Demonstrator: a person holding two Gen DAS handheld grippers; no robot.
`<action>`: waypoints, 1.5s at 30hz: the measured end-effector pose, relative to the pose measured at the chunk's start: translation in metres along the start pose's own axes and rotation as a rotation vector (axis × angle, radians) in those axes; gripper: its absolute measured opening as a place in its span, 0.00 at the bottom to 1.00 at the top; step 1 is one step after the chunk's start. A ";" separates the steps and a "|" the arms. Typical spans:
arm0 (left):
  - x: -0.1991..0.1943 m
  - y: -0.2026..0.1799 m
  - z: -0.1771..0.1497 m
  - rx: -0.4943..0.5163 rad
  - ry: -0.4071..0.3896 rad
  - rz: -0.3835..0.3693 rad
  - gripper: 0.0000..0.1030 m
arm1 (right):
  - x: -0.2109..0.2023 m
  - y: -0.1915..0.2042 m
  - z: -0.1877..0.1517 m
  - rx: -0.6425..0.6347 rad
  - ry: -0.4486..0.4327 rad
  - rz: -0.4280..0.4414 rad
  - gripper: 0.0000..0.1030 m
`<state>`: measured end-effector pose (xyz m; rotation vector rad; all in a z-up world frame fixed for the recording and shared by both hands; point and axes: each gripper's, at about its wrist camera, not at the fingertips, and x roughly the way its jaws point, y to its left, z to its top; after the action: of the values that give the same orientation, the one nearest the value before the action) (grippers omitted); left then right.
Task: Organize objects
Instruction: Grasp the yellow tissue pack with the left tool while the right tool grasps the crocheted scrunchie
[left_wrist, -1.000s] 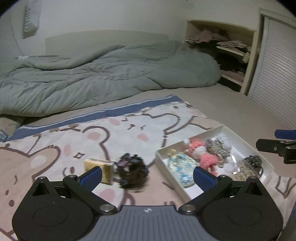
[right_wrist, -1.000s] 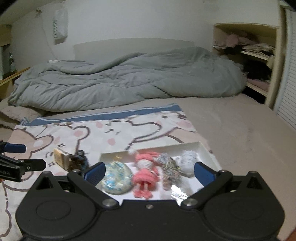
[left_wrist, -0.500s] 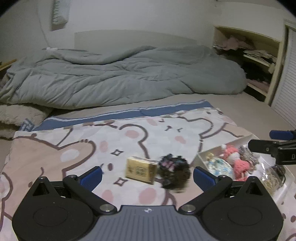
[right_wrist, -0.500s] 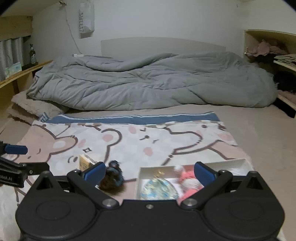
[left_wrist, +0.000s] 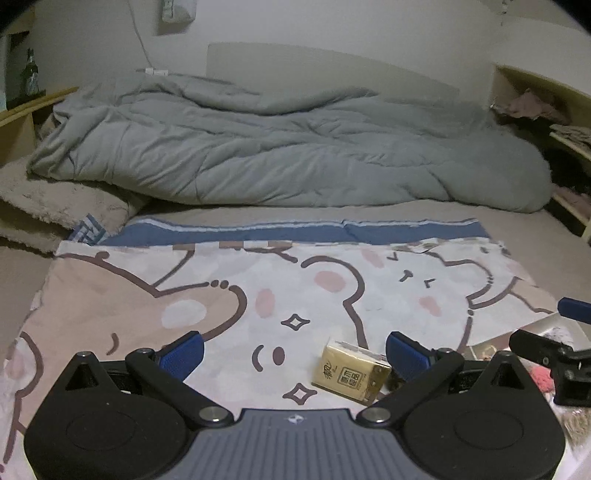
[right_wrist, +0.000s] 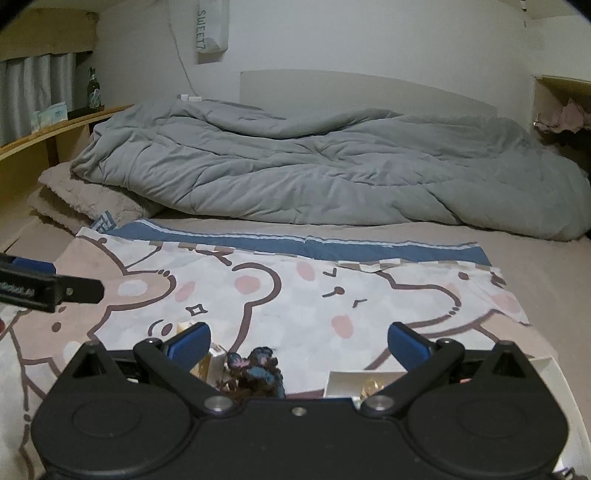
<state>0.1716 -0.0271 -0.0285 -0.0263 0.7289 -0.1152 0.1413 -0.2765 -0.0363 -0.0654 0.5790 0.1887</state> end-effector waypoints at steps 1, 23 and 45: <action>0.006 -0.002 0.001 -0.002 0.007 -0.003 1.00 | 0.003 0.001 -0.001 -0.003 -0.009 -0.001 1.00; 0.123 -0.050 -0.014 -0.015 0.152 0.078 1.00 | 0.069 0.010 -0.031 -0.076 0.115 0.093 0.73; 0.064 0.022 -0.017 -0.275 0.151 0.070 1.00 | 0.088 0.043 -0.051 -0.184 0.157 0.162 0.60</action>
<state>0.2098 -0.0122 -0.0849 -0.2562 0.8910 0.0509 0.1778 -0.2266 -0.1275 -0.2133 0.7229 0.3971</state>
